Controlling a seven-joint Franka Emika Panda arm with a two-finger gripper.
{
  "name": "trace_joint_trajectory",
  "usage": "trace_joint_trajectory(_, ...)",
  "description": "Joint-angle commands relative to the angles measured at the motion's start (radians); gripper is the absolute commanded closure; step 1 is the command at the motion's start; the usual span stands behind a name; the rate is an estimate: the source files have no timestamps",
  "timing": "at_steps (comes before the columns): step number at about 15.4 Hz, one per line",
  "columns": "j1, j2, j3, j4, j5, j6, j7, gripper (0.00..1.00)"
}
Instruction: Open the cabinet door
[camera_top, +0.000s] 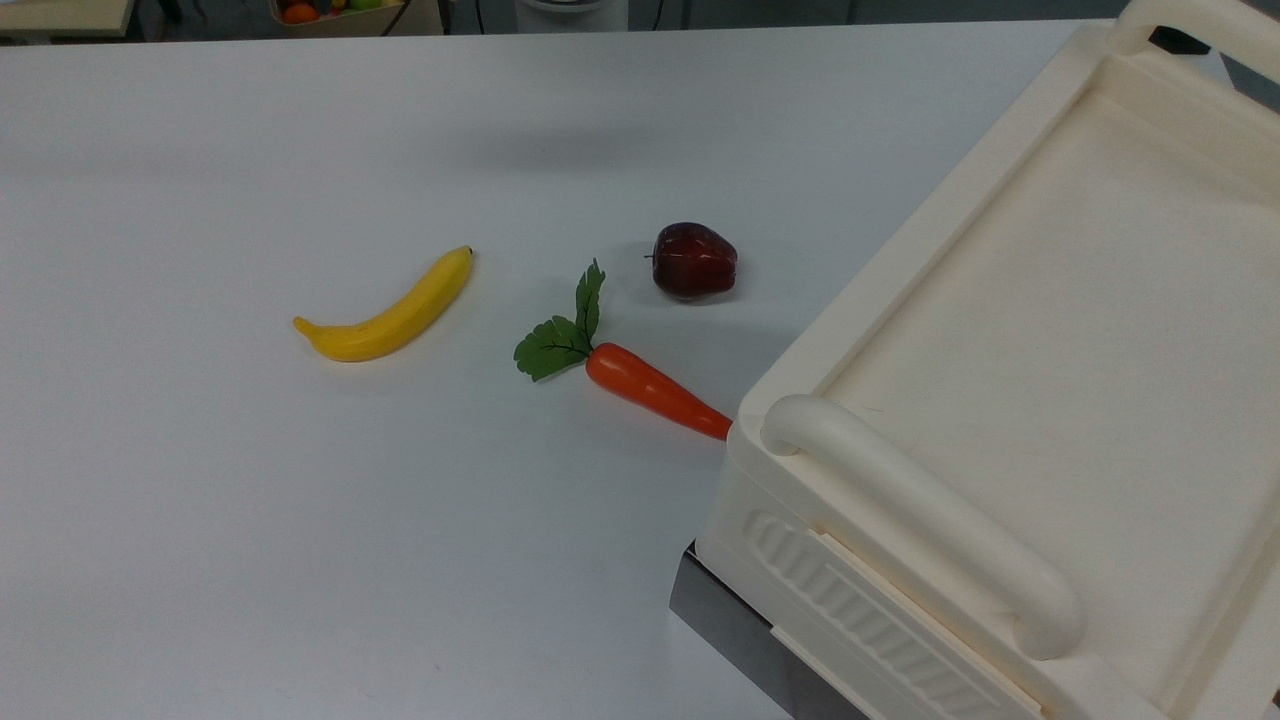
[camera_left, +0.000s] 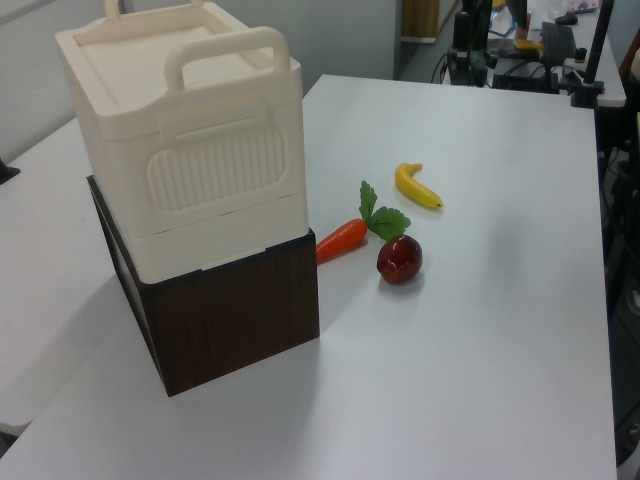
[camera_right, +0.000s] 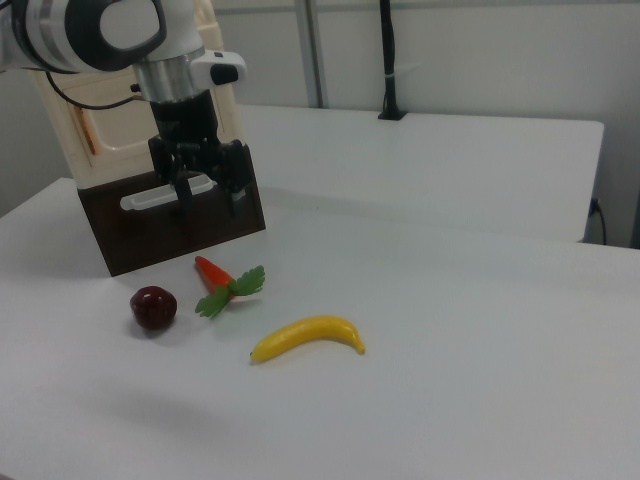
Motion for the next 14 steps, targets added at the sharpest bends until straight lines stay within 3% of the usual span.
trace_joint_trajectory(1, 0.000, -0.002, 0.003, -0.003, -0.014, -0.021, -0.005, 0.00)
trace_joint_trajectory(14, 0.001, 0.000, 0.005, -0.001, -0.013, -0.023, -0.022, 0.00)
